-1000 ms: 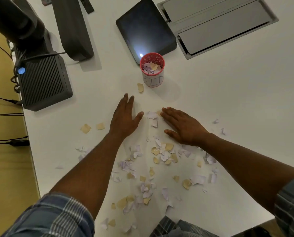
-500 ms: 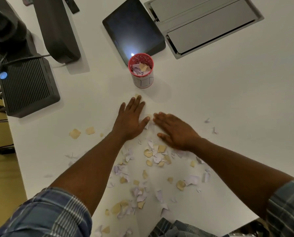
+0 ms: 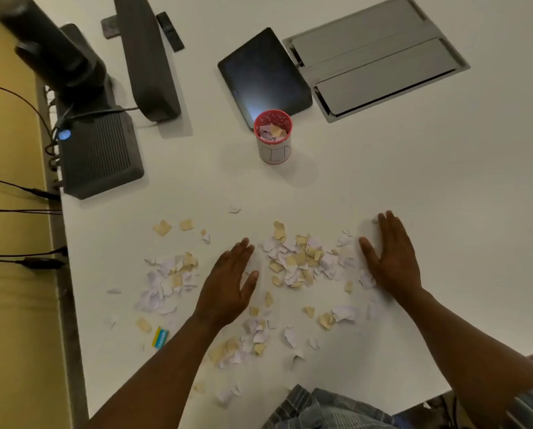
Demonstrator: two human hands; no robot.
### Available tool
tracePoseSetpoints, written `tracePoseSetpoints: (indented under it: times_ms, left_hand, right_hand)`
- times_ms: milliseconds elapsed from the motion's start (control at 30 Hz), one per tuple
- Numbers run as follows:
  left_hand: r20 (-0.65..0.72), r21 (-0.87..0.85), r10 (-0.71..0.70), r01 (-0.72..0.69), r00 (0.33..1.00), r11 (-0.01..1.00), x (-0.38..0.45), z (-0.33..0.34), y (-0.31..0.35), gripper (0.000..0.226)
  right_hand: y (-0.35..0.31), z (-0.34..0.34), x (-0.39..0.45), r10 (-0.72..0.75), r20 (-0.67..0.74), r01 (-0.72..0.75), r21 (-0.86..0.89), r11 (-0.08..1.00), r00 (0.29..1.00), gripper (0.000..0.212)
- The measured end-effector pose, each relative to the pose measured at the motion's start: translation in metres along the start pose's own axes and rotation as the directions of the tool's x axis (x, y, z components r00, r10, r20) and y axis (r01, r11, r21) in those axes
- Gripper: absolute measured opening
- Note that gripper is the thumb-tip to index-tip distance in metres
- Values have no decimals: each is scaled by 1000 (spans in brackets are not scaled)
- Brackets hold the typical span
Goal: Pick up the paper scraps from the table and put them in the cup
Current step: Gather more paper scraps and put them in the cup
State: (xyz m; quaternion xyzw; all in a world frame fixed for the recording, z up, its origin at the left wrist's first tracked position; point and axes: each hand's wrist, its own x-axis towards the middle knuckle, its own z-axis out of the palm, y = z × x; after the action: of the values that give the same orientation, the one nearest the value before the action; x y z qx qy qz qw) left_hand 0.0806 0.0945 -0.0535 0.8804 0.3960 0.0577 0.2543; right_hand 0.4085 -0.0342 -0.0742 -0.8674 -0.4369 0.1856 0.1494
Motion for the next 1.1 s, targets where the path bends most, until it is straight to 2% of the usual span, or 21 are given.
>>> tracePoseSetpoints:
  times_ms: [100, 233, 400, 467, 533, 633, 733, 800, 867, 967, 1100]
  left_hand:
    - [-62, 25, -100, 101, 993, 995, -28, -10, -9, 54]
    - [-115, 26, -183, 187, 976, 982, -56, -11, -10, 55]
    - [-28, 52, -219, 220, 975, 974, -77, 6, 2, 63]
    - [18, 77, -221, 219, 975, 973, -84, 13, 6, 66]
    - [42, 96, -229, 224, 973, 970, -91, 18, 11, 70]
    - [51, 90, -246, 241, 968, 966, -99, 21, 18, 73]
    - [52, 47, -269, 266, 962, 963, -99, 23, 25, 74]
    - [71, 17, -300, 300, 951, 954, -90, 21, 31, 79]
    - [102, -14, -339, 342, 935, 940, -75, 20, 38, 86]
    - [187, -22, -377, 387, 907, 922, -48, 16, 45, 93]
    - [220, 49, -325, 323, 920, 945, -8, 16, 52, 97]
  right_hand:
    - [-9, 10, -4, -88, 116, 95, -56, 994, 989, 82]
    - [-44, 28, -20, -190, 196, 205, -58, 977, 962, 79]
    - [-87, 43, -61, -355, 306, 375, -10, 927, 884, 74]
    - [-91, 43, -74, -381, 302, 405, -19, 914, 874, 71]
    - [-86, 36, -83, -318, 228, 339, -59, 939, 920, 70]
    - [-68, 20, -90, -130, 114, 148, -168, 975, 985, 74]
    - [-53, 10, -99, 12, 136, 26, -273, 962, 991, 88]
    - [-52, 13, -103, 77, 192, -24, -264, 964, 978, 96]
    - [-59, 17, -104, 93, 234, -46, -196, 980, 968, 101]
    - [-80, 23, -99, 29, 265, -2, -98, 995, 964, 100]
    - [-107, 29, -80, -68, 305, 80, -27, 996, 950, 92]
